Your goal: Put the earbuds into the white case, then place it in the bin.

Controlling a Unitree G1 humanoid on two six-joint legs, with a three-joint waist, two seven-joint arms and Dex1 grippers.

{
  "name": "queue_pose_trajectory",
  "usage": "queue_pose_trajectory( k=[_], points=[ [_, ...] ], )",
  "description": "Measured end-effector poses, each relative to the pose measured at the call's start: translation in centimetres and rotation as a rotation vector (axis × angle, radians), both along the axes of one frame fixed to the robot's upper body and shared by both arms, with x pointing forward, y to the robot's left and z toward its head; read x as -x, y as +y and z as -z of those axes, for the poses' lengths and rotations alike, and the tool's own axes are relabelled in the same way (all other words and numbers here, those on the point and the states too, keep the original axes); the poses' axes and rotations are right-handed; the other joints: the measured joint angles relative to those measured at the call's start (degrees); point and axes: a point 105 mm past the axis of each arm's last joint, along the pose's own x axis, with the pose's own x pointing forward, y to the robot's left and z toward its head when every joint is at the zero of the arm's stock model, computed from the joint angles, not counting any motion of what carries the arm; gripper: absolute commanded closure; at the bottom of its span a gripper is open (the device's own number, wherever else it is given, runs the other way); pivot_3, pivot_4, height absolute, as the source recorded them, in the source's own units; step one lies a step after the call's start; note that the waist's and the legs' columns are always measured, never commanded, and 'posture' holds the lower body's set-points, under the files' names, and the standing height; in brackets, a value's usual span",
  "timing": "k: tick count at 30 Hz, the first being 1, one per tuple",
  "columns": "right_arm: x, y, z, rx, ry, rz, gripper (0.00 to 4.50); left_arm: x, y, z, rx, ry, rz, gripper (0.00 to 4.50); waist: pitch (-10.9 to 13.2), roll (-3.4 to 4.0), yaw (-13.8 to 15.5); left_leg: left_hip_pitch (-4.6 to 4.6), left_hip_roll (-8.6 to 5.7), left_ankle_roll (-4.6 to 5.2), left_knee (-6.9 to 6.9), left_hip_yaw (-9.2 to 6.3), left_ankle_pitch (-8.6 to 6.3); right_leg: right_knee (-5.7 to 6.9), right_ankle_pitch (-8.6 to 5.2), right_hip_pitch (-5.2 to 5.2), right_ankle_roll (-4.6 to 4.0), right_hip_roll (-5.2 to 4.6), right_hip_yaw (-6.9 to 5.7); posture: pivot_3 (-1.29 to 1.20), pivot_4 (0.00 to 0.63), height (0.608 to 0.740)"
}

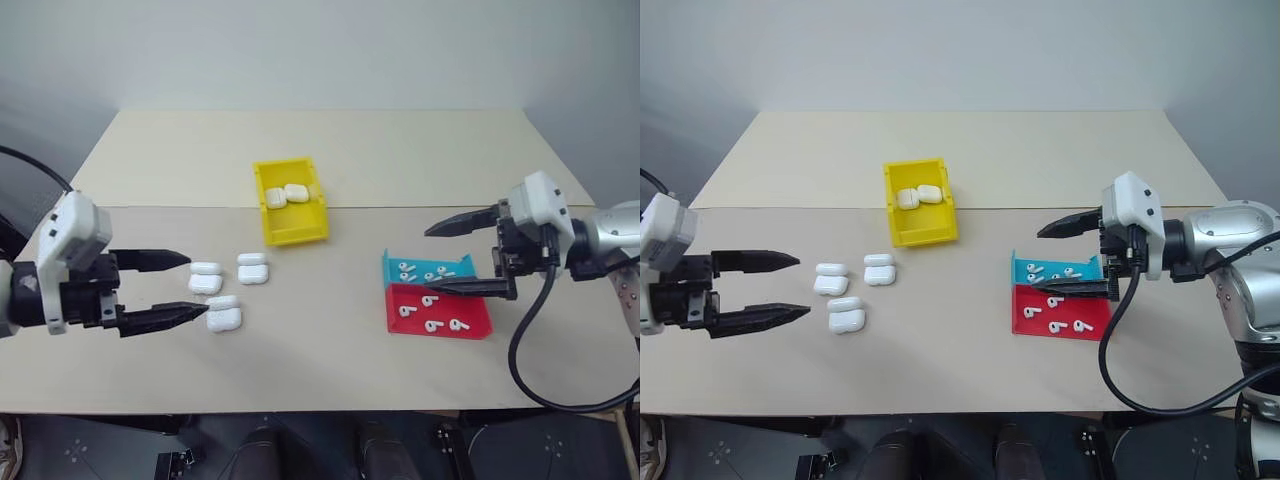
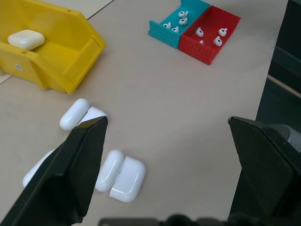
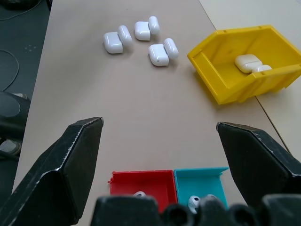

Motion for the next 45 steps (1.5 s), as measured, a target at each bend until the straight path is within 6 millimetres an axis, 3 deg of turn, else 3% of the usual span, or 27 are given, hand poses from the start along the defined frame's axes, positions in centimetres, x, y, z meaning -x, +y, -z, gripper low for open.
queue_pose_trajectory(
  k=[9, 17, 26, 37, 45],
  points=[
    [-0.1, 0.0, -0.2, -0.01, 0.009, 0.011, 0.0, -1.0, 1.0, -1.0, -0.042, 0.013, -0.099, 0.05, 0.0, -0.01, 0.0, -0.03, 0.0, 0.0, 0.0, -0.01, 0.0, -0.01, 0.0, -0.02, 0.0, -0.01, -0.01, 0.0, 0.15, 0.74],
    [-0.9, 0.3, -1.6, -0.037, -0.021, 0.024, 0.0, -3.3, 1.0, -2.4, -0.214, -0.082, -0.308, 0.05, 0.0, -0.02, 0.0, -0.02, -0.01, 0.0, 0.0, -0.03, 0.0, 0.0, 0.01, -0.01, 0.01, 0.0, -0.01, 0.0, 0.15, 0.74],
    [-0.9, 0.4, -1.1, -0.056, -0.002, 0.043, 0.0, -5.2, 2.3, -1.6, -0.446, 0.121, -0.525, 0.05, 0.0, -0.05, 0.6, -0.07, -0.05, -0.01, 0.01, -0.1, 0.0, -0.01, 0.01, 0.01, 0.02, 0.04, -0.05, 0.0, 0.15, 0.74],
    [-0.3, 0.6, -0.9, -0.084, 0.023, 0.065, 0.0, -9.5, 2.6, 1.6, -0.473, 0.382, -0.682, 0.05, 0.0, -0.07, 1.4, -0.16, -0.05, 0.0, 0.13, -0.15, 0.01, 0.01, 0.01, -0.04, 0.02, 0.04, -0.05, 0.0, 0.15, 0.74],
    [0.0, 0.6, -0.6, -0.091, 0.056, 0.068, 0.0, -9.9, 2.7, 2.7, -0.491, 0.463, -0.727, 0.05, 0.0, -0.08, 1.3, -0.19, -0.04, 0.0, 0.16, -0.17, 0.01, 0.02, 0.0, -0.06, 0.02, 0.03, -0.04, 0.0, 0.15, 0.74]
  ],
)
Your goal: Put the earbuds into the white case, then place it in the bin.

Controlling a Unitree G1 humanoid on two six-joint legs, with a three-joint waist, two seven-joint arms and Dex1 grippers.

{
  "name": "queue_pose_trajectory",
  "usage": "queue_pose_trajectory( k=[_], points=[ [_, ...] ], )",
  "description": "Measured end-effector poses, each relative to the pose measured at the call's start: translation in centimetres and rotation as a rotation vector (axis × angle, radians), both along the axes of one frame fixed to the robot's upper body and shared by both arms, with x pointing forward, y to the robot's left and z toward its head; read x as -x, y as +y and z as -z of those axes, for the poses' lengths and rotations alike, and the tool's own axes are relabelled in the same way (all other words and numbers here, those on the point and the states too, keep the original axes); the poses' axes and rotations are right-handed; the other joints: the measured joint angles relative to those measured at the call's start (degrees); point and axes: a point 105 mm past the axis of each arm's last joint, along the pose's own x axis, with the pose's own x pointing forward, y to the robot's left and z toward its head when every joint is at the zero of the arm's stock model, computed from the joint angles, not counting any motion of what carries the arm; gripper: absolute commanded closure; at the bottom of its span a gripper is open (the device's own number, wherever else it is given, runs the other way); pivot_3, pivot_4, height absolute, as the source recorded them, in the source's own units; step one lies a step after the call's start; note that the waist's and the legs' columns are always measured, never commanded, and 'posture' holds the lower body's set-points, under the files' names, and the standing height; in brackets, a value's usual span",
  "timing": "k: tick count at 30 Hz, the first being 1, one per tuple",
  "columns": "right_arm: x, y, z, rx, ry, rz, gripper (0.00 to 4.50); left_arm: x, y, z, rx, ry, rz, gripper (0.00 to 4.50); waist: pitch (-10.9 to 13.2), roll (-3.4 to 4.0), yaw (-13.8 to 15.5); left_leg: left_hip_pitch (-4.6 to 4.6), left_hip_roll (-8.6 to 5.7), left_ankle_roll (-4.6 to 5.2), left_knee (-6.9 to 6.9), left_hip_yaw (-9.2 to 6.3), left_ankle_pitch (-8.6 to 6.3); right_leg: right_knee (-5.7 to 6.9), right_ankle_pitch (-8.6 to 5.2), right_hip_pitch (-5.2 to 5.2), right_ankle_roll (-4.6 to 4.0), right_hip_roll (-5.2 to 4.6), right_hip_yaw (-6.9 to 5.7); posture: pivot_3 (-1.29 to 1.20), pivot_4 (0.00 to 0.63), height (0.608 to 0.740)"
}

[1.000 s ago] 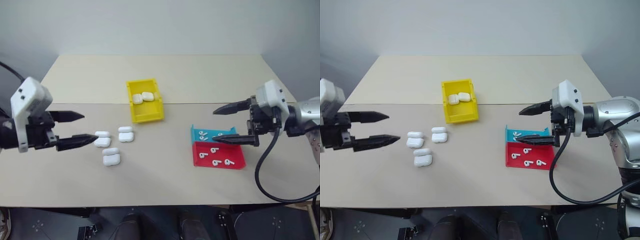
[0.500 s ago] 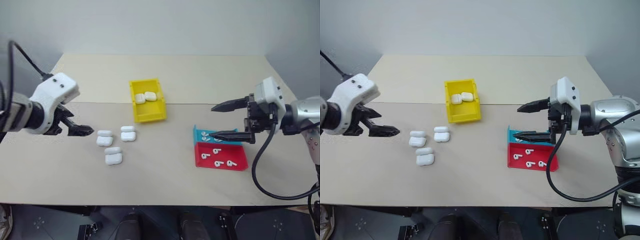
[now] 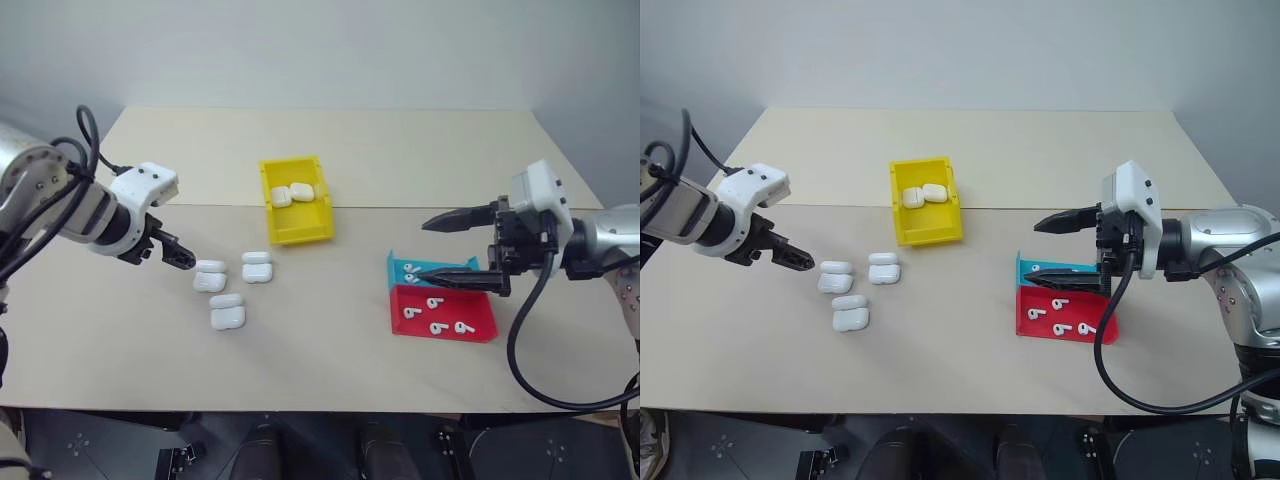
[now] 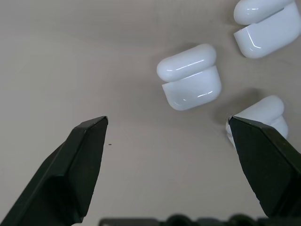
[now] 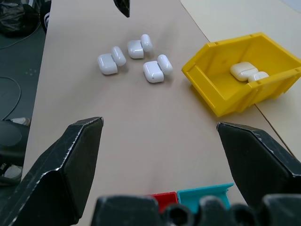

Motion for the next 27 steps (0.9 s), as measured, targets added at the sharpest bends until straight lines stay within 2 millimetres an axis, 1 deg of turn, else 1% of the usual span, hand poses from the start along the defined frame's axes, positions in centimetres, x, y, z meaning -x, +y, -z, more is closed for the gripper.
queue_pose_trajectory(
  k=[4, 11, 16, 20, 24, 27],
  points=[
    [0.0, 0.0, 0.0, 0.002, 0.002, 0.0, 0.0, -0.1, -0.1, 1.0, -0.003, 0.035, -0.027, 0.05, 0.0, 0.0, 0.1, 0.0, 0.0, 0.0, 0.05, 0.0, 0.0, 0.02, 0.0, 0.03, 0.0, -0.01, 0.0, 0.0, 0.15, 0.74],
    [0.1, 0.0, -0.1, 0.003, -0.001, -0.005, 0.0, -0.9, -1.7, 2.5, -0.002, 0.059, -0.036, 0.05, 0.0, -0.01, 0.1, -0.02, -0.01, -0.01, 0.06, -0.02, 0.01, 0.01, 0.0, 0.03, 0.0, -0.01, -0.01, 0.0, 0.15, 0.74],
    [0.1, 0.1, -0.2, 0.003, -0.004, -0.007, 0.0, -1.4, -1.7, 3.3, -0.023, 0.071, -0.087, 0.05, 0.0, -0.01, -0.1, 0.0, -0.01, -0.02, 0.06, -0.02, 0.01, 0.01, 0.0, 0.03, 0.0, -0.01, -0.01, 0.0, 0.15, 0.74],
    [0.1, 0.1, -0.2, 0.003, -0.004, -0.006, 0.0, -1.5, -1.5, 4.0, -0.047, 0.082, -0.11, 0.05, 0.0, -0.01, 0.0, -0.01, -0.01, -0.03, 0.06, -0.02, 0.02, 0.01, 0.01, 0.03, 0.0, -0.02, -0.01, 0.0, 0.15, 0.74],
    [0.1, 0.1, -0.3, 0.003, -0.005, -0.006, 0.0, -1.6, -2.0, 4.8, -0.042, 0.106, -0.122, 0.05, 0.0, -0.01, 0.1, 0.0, -0.02, -0.05, 0.07, -0.02, 0.03, 0.02, 0.01, 0.04, 0.0, -0.02, -0.01, 0.0, 0.15, 0.74],
    [0.1, 0.2, -0.5, 0.003, -0.012, -0.008, 0.0, -1.7, -1.9, 5.4, -0.051, 0.116, -0.143, 0.05, 0.0, -0.01, 0.1, -0.01, -0.02, -0.06, 0.07, -0.02, 0.03, 0.01, 0.01, 0.04, 0.01, -0.02, -0.01, 0.0, 0.15, 0.74]
  ],
)
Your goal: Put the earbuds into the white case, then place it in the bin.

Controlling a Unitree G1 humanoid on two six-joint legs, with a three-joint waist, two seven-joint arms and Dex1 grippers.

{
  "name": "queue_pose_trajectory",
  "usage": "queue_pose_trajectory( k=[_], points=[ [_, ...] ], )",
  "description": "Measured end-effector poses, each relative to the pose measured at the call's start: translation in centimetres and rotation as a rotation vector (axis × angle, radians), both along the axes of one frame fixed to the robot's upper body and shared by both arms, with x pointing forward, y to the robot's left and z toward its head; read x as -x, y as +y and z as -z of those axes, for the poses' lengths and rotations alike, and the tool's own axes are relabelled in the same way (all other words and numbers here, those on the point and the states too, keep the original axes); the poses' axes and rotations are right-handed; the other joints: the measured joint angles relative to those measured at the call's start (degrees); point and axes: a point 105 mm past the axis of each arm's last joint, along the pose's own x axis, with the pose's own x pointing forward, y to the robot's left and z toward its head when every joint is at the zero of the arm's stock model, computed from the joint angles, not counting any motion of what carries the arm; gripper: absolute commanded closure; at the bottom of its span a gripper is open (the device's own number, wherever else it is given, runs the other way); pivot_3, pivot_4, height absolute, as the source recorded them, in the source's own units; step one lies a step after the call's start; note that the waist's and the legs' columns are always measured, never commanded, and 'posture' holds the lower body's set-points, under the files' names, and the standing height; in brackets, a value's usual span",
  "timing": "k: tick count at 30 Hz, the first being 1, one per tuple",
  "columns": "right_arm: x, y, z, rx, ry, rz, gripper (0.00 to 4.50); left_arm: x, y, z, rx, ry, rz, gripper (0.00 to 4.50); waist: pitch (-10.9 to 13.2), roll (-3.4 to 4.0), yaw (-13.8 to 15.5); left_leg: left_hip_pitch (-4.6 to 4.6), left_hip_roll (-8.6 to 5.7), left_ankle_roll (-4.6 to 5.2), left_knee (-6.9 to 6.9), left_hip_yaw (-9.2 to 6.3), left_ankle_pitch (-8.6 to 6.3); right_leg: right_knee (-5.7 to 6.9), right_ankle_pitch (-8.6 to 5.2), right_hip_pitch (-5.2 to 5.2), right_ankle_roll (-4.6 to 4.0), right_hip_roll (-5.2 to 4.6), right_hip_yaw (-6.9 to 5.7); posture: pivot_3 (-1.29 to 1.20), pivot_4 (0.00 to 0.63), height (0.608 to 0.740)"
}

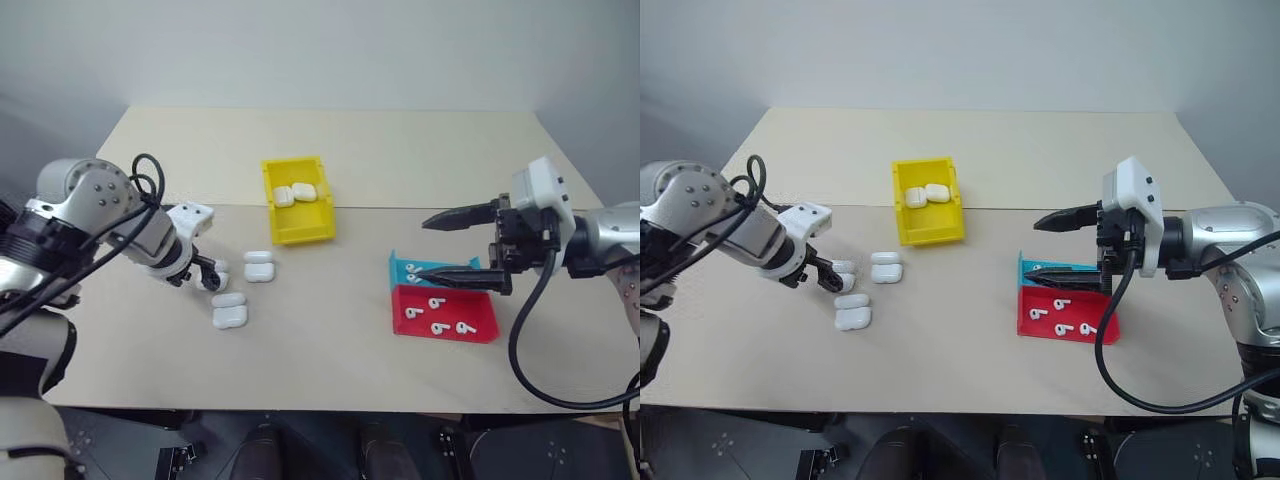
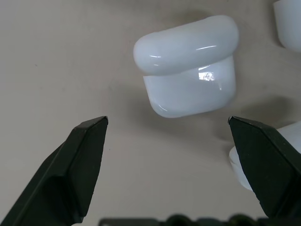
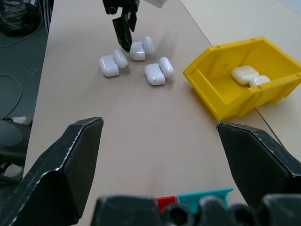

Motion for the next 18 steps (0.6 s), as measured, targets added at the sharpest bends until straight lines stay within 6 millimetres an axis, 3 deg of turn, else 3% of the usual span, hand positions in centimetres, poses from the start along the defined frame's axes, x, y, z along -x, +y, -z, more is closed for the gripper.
queue_pose_trajectory(
  k=[14, 18],
  points=[
    [0.0, 0.0, -0.2, 0.001, 0.006, 0.001, 0.0, -0.7, -0.7, 1.1, 0.024, 0.009, -0.061, 0.05, 0.0, 0.0, -0.1, 0.0, -0.01, -0.02, 0.0, -0.01, 0.01, -0.01, 0.0, 0.0, 0.0, -0.01, 0.0, 0.0, 0.15, 0.74],
    [0.0, 0.0, -0.2, 0.0, 0.007, 0.002, 0.0, -0.7, -0.3, 1.3, 0.018, 0.001, -0.084, 0.89, 0.0, 0.0, -0.1, 0.01, -0.01, -0.03, 0.0, -0.01, 0.02, 0.01, 0.0, 0.01, 0.0, -0.01, 0.0, 0.0, 0.15, 0.74]
  ],
)
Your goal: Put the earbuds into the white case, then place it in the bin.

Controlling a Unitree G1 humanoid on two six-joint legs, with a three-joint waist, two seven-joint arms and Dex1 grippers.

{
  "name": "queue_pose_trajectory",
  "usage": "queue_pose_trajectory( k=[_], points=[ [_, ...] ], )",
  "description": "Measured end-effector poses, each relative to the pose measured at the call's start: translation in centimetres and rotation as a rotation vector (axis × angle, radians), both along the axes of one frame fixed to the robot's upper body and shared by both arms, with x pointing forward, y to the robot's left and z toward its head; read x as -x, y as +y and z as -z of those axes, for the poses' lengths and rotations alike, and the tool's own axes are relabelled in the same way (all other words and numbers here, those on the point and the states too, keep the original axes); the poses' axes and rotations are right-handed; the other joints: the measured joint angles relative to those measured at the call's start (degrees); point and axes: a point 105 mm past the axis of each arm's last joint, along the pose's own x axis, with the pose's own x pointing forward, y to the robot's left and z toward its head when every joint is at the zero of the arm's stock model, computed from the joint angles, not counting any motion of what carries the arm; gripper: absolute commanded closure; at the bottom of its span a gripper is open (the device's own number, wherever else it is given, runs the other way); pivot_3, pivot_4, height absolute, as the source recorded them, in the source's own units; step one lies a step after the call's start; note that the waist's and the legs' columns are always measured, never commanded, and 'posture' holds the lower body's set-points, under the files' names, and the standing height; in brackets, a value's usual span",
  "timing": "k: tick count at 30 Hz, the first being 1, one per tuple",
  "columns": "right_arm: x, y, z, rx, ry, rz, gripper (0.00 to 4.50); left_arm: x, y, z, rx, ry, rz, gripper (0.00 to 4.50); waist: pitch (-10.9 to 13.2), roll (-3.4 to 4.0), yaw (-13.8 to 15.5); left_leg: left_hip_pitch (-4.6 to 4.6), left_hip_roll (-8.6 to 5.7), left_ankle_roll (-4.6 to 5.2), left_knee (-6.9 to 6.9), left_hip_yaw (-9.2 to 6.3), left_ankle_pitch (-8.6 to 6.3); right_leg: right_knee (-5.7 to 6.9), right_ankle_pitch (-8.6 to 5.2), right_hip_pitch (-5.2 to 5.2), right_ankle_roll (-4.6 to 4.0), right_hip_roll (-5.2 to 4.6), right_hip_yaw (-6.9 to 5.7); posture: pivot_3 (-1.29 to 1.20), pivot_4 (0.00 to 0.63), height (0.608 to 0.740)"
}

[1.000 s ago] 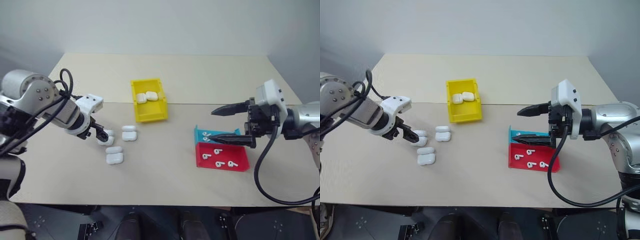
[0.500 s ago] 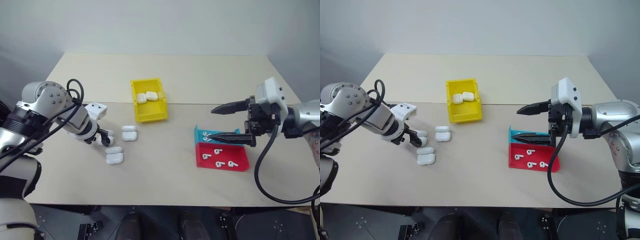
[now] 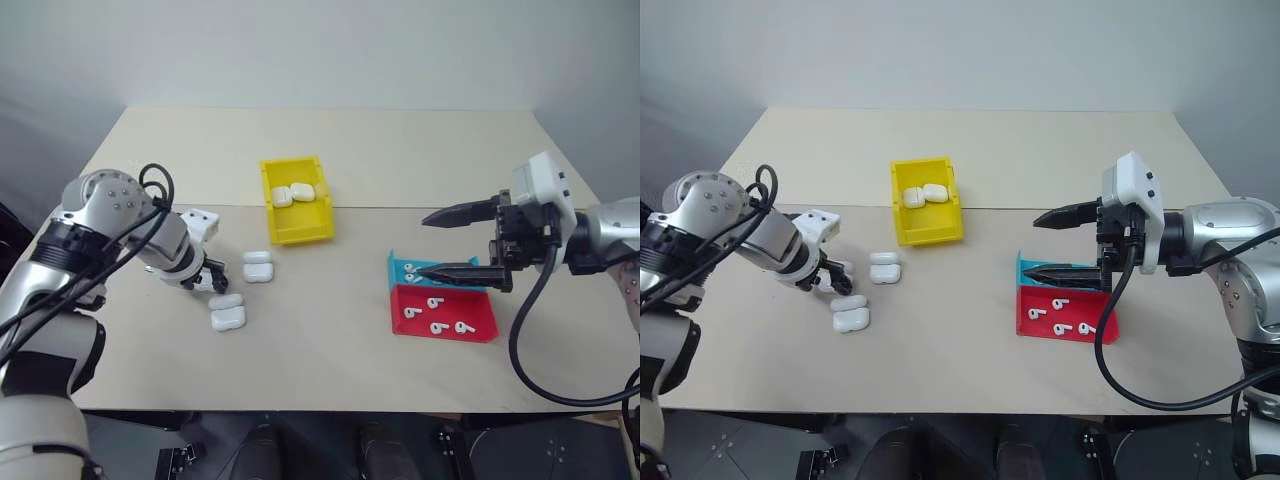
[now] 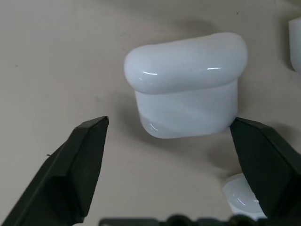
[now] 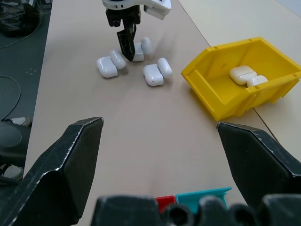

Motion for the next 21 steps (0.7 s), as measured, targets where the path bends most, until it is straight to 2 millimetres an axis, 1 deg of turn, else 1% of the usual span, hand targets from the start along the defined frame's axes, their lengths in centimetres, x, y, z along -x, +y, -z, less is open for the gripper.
queue_pose_trajectory(
  k=[7, 8, 10, 11, 12, 15, 18, 20, 21],
  points=[
    [0.0, 0.0, 0.0, 0.0, -0.001, 0.001, 0.0, 0.1, 0.1, 0.3, 0.007, 0.001, -0.012, 3.02, 0.0, 0.0, 0.0, 0.0, 0.0, -0.02, 0.0, -0.01, 0.01, -0.01, 0.0, 0.0, 0.0, -0.01, 0.0, 0.0, 0.15, 0.74],
    [0.0, 0.0, 0.0, 0.0, -0.001, 0.001, 0.0, 0.1, 0.1, 0.3, 0.008, 0.001, -0.011, 3.44, 0.0, 0.0, 0.0, 0.0, -0.01, -0.02, 0.0, -0.01, 0.01, -0.01, 0.0, 0.0, 0.01, -0.01, 0.0, 0.0, 0.15, 0.74],
    [0.0, 0.0, 0.0, 0.0, -0.001, 0.001, 0.0, 0.2, 0.1, 0.3, 0.01, 0.001, -0.012, 3.94, 0.0, 0.0, 0.0, 0.0, 0.0, -0.03, 0.0, -0.01, 0.01, 0.0, 0.0, 0.0, 0.01, -0.01, 0.0, 0.0, 0.15, 0.74],
    [0.0, 0.0, 0.0, 0.0, -0.001, 0.001, 0.0, 0.3, 0.3, 0.3, 0.011, 0.0, -0.015, 4.26, 0.0, 0.0, 0.0, 0.01, 0.0, -0.03, 0.0, -0.01, 0.01, 0.0, 0.0, 0.0, 0.0, -0.01, 0.0, 0.0, 0.15, 0.74],
    [0.0, 0.0, 0.0, 0.0, -0.002, 0.001, 0.0, 0.4, 0.5, 0.2, 0.009, -0.002, -0.019, 4.47, 0.0, 0.0, -0.1, 0.0, 0.0, -0.03, 0.0, -0.01, 0.02, 0.0, 0.0, 0.0, 0.0, -0.01, 0.0, 0.0, 0.15, 0.74],
    [0.0, 0.0, 0.0, 0.0, -0.002, 0.001, 0.0, 0.8, 1.3, 0.0, 0.013, -0.007, -0.027, 4.47, 0.0, 0.0, -0.2, 0.0, 0.0, -0.03, 0.0, 0.0, 0.02, -0.01, 0.0, 0.0, 0.01, -0.02, 0.0, 0.0, 0.15, 0.74],
    [0.0, 0.0, 0.0, 0.0, -0.001, 0.001, 0.0, 1.3, 1.5, -0.4, 0.035, -0.005, -0.013, 4.47, 0.0, 0.0, -0.2, 0.0, 0.0, -0.04, 0.0, -0.01, 0.02, 0.0, 0.0, 0.0, 0.01, -0.02, -0.01, 0.0, 0.15, 0.74],
    [0.0, 0.0, 0.0, -0.001, 0.0, 0.0, 0.0, 1.9, 1.6, -0.8, 0.031, -0.014, 0.024, 4.47, 0.0, 0.0, -0.2, 0.0, 0.0, -0.04, 0.0, 0.0, 0.02, -0.01, 0.0, 0.0, 0.01, -0.02, -0.01, 0.0, 0.15, 0.74],
    [0.0, 0.0, 0.0, -0.001, 0.0, 0.0, 0.0, 2.5, 1.7, -1.0, 0.016, -0.013, 0.061, 4.47, 0.0, 0.0, -0.2, -0.02, 0.0, -0.04, -0.01, -0.01, 0.02, -0.02, 0.0, -0.01, 0.01, -0.02, -0.01, 0.0, 0.15, 0.74]
  ],
)
